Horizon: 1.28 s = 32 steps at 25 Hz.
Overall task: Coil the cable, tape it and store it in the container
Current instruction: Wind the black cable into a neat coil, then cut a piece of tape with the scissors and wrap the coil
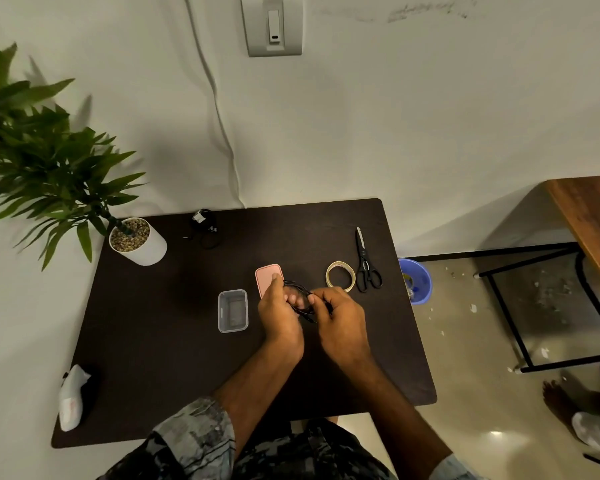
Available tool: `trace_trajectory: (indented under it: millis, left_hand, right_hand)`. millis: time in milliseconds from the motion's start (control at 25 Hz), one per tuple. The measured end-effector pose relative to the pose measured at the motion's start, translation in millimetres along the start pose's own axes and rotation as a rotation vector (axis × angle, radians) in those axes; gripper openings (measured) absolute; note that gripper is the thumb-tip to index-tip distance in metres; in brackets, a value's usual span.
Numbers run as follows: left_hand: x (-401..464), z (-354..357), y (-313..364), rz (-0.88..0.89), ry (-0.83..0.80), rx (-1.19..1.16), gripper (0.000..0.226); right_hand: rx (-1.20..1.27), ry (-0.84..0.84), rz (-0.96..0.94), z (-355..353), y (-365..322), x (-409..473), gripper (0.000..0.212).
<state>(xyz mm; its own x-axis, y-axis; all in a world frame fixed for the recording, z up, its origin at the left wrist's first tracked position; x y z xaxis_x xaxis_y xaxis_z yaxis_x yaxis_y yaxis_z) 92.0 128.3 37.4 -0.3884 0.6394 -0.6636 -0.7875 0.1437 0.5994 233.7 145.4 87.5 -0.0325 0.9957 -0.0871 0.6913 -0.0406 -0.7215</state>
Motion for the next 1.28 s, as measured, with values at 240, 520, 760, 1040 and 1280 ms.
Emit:
trace_trajectory:
  millis: [240, 520, 760, 1040, 1280]
  left_hand:
    - [8.6, -16.2, -9.2, -0.027, -0.088, 0.592, 0.058]
    - [15.3, -13.2, -29.9, -0.079, -0.382, 1.171, 0.058]
    - [28.5, -24.4, -55.6, -0.338, -0.233, 0.878, 0.049]
    - [43.4, -28.0, -50.4, -0.274, -0.192, 1.083, 0.043]
    - [58.8, -37.7, -41.5, -0.173, -0.226, 1.242, 0.046]
  right_hand:
    - [-0.246, -0.099, -0.142, 0.1, 10.0, 6.6, 0.016]
    - [-0.320, -0.274, -0.234, 26.7, 36.7, 7.6, 0.017]
    - [-0.160, -0.326, -0.139, 45.3, 62.2, 17.8, 0.014]
    - [0.059, -0.200, 0.333, 48.2, 133.9, 43.3, 0.016]
    - [-0.200, -0.181, 0.553, 69.6, 194.5, 73.8, 0.020]
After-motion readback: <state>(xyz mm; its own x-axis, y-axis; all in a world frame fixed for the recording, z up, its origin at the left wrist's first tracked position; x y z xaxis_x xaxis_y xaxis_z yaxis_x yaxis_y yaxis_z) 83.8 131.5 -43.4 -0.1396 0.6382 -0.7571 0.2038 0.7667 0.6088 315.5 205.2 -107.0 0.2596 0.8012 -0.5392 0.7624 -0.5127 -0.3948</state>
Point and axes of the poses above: each hand's wrist, its own x-axis towards the middle knuckle, its own z-axis out of the palm, y = z × x, the point moved 10 cm from there along x, towards the middle knuckle, and after that the axes turned 11 degrees about -x, right-handed, at the moved point
